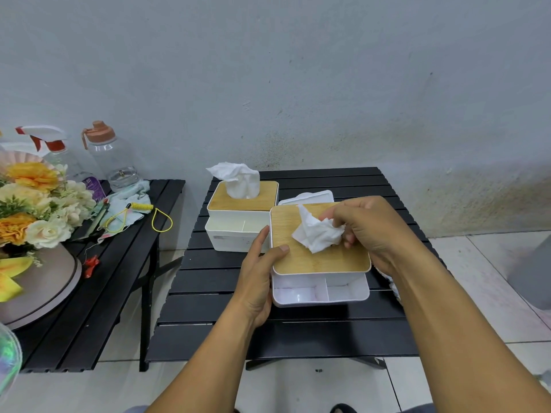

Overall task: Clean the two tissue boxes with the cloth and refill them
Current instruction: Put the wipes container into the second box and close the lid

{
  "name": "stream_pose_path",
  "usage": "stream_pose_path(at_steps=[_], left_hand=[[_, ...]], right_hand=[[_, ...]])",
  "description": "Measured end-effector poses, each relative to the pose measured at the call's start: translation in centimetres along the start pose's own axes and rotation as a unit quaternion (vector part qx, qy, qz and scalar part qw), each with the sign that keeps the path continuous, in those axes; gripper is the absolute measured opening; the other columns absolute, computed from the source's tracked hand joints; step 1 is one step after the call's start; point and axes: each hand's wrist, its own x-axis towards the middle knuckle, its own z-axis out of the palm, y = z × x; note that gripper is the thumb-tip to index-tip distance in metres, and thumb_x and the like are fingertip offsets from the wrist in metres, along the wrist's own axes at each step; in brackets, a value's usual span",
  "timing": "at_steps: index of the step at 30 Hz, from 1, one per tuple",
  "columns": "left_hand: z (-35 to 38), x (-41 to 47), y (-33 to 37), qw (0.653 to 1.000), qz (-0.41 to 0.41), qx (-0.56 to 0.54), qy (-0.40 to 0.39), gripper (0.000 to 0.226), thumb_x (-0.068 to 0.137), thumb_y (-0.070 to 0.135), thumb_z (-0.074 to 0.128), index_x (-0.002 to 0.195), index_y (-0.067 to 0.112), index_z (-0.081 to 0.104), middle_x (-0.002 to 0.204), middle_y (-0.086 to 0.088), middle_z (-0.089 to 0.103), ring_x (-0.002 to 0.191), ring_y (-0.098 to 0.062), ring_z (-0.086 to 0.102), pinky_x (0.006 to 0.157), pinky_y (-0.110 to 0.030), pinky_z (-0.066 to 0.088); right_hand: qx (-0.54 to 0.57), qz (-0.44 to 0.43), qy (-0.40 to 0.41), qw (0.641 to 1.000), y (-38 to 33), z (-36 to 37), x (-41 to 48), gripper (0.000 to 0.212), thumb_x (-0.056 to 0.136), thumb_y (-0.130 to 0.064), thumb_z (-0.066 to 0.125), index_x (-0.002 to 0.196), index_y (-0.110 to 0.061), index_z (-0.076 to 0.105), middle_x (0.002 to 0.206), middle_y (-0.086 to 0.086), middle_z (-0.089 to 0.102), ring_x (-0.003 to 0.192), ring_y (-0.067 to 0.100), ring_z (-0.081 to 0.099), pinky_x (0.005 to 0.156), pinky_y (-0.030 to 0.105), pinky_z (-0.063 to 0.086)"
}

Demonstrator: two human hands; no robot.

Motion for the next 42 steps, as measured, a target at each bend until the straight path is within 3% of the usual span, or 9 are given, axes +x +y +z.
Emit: stream_pose_path(at_steps=[6, 12, 14, 16, 19, 25, 29, 36, 42], left_hand=[[0.1, -0.2, -0.4, 1.000, -0.003, 0.013, -0.003, 0.082, 0.074, 0.030, 0.080, 0.151, 0.029, 0.049, 0.135, -0.009, 0.069, 0.126, -0.034, 0.065, 0.113, -0.059, 0.045], [0.1, -0.5, -0.2, 1.000, -0.005, 0.010, 0.000, 0.085, 0.071, 0.033, 0.081, 0.150, 0.030, 0.050, 0.134, -0.007, 0.070, 0.124, -0.033, 0.066, 0.112, -0.059, 0.046], [0.1, -0.5, -0.2, 1.000, -0.003, 0.007, 0.001, 0.086, 0.071, 0.033, 0.081, 0.151, 0.029, 0.050, 0.134, -0.008, 0.070, 0.124, -0.034, 0.066, 0.112, -0.059, 0.046], [0.1, -0.5, -0.2, 1.000, -0.004, 0.006, 0.000, 0.085, 0.071, 0.032, 0.080, 0.150, 0.029, 0.050, 0.134, -0.009, 0.070, 0.124, -0.034, 0.066, 0.111, -0.060, 0.046], [0.2, -0.6, -0.4, 1.000, -0.006, 0.010, -0.004, 0.083, 0.072, 0.033, 0.079, 0.149, 0.030, 0.051, 0.134, -0.008, 0.070, 0.124, -0.034, 0.067, 0.111, -0.060, 0.047], [0.3, -0.7, 0.0, 1.000, -0.013, 0.001, -0.012, 0.063, 0.082, 0.027, 0.068, 0.144, 0.027, 0.057, 0.133, -0.011, 0.070, 0.124, -0.038, 0.065, 0.109, -0.060, 0.048], [0.1, -0.7, -0.1, 1.000, -0.017, -0.001, -0.009, 0.060, 0.084, 0.025, 0.068, 0.143, 0.026, 0.058, 0.135, -0.013, 0.069, 0.126, -0.039, 0.064, 0.110, -0.063, 0.047], [-0.1, -0.6, -0.5, 1.000, -0.025, 0.006, -0.011, 0.069, 0.077, 0.032, 0.075, 0.143, 0.029, 0.058, 0.136, -0.012, 0.068, 0.127, -0.039, 0.063, 0.110, -0.065, 0.045], [0.0, -0.6, -0.7, 0.999, -0.032, 0.002, -0.012, 0.063, 0.080, 0.031, 0.072, 0.142, 0.030, 0.059, 0.136, -0.012, 0.068, 0.127, -0.040, 0.063, 0.110, -0.066, 0.045]], right_hand=[[-0.017, 0.000, -0.018, 1.000, 0.4, -0.2, 0.0, 0.022, 0.082, -0.001, 0.057, 0.071, -0.004, 0.076, 0.055, 0.002, 0.060, 0.042, 0.013, 0.040, 0.047, 0.025, 0.038], [-0.173, -0.027, -0.045, 0.984, 0.5, -0.7, -0.4, 0.024, 0.086, -0.016, 0.059, 0.076, -0.016, 0.080, 0.058, -0.002, 0.062, 0.057, 0.013, 0.050, 0.058, 0.027, 0.040], [-0.208, -0.035, -0.057, 0.976, 0.5, -0.8, -0.4, 0.011, 0.082, -0.027, 0.070, 0.079, -0.021, 0.079, 0.064, -0.010, 0.065, 0.062, 0.014, 0.055, 0.059, 0.026, 0.042], [-0.281, -0.046, -0.058, 0.957, 0.6, -0.8, -0.4, 0.014, 0.071, -0.034, 0.081, 0.084, -0.028, 0.077, 0.078, -0.011, 0.068, 0.071, 0.014, 0.062, 0.058, 0.027, 0.045], [-0.350, -0.086, -0.051, 0.931, 0.8, -0.6, -0.2, 0.004, 0.076, -0.029, 0.077, 0.080, -0.028, 0.075, 0.075, -0.011, 0.064, 0.069, 0.011, 0.057, 0.052, 0.022, 0.038], [-0.232, -0.091, -0.070, 0.966, 0.6, -1.7, 0.0, 0.012, 0.085, -0.022, 0.072, 0.074, -0.018, 0.075, 0.056, -0.010, 0.059, 0.053, 0.008, 0.046, 0.055, 0.027, 0.037], [-0.166, -0.084, -0.084, 0.979, 0.9, -1.6, 0.1, 0.009, 0.087, -0.020, 0.072, 0.080, -0.015, 0.077, 0.071, 0.007, 0.071, 0.055, 0.009, 0.051, 0.060, 0.031, 0.043], [-0.248, -0.079, -0.052, 0.964, 2.0, -1.5, 0.8, 0.008, 0.085, -0.028, 0.068, 0.087, -0.030, 0.075, 0.083, -0.007, 0.071, 0.076, 0.013, 0.062, 0.065, 0.031, 0.047], [-0.268, -0.085, -0.044, 0.959, 2.0, -1.6, 0.7, 0.010, 0.085, -0.030, 0.068, 0.094, -0.029, 0.073, 0.091, -0.008, 0.071, 0.086, 0.016, 0.064, 0.072, 0.036, 0.052]])
